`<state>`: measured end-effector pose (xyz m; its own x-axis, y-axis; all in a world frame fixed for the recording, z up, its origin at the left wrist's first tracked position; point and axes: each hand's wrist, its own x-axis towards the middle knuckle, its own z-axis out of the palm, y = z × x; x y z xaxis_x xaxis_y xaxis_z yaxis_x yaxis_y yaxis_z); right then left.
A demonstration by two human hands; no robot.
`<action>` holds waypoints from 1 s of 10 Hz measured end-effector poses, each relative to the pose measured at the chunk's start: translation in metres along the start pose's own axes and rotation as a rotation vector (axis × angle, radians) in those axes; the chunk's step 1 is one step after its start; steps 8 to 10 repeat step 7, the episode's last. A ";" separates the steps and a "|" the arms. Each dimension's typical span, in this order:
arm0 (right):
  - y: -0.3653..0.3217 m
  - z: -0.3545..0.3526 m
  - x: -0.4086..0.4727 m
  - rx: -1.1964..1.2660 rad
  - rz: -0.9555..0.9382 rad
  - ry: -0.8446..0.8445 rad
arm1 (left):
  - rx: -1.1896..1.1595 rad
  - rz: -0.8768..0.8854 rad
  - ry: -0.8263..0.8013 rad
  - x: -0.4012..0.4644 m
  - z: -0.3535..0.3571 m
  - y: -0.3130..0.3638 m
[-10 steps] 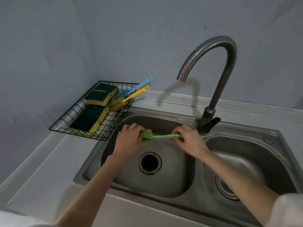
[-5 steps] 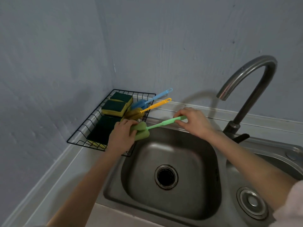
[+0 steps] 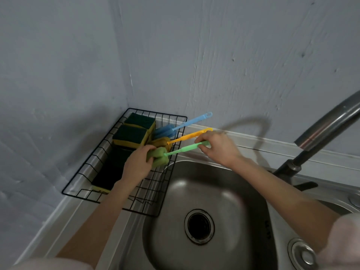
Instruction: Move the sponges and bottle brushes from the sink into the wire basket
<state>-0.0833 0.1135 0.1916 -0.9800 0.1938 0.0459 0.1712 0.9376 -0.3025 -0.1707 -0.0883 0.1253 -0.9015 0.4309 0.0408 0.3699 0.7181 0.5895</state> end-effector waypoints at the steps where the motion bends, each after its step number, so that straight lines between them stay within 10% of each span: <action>1: 0.002 0.010 0.006 0.025 0.027 -0.038 | 0.002 0.002 0.000 0.003 0.011 -0.009; 10: -0.002 0.022 0.014 -0.015 -0.005 -0.104 | 0.134 0.025 -0.165 0.013 0.022 -0.013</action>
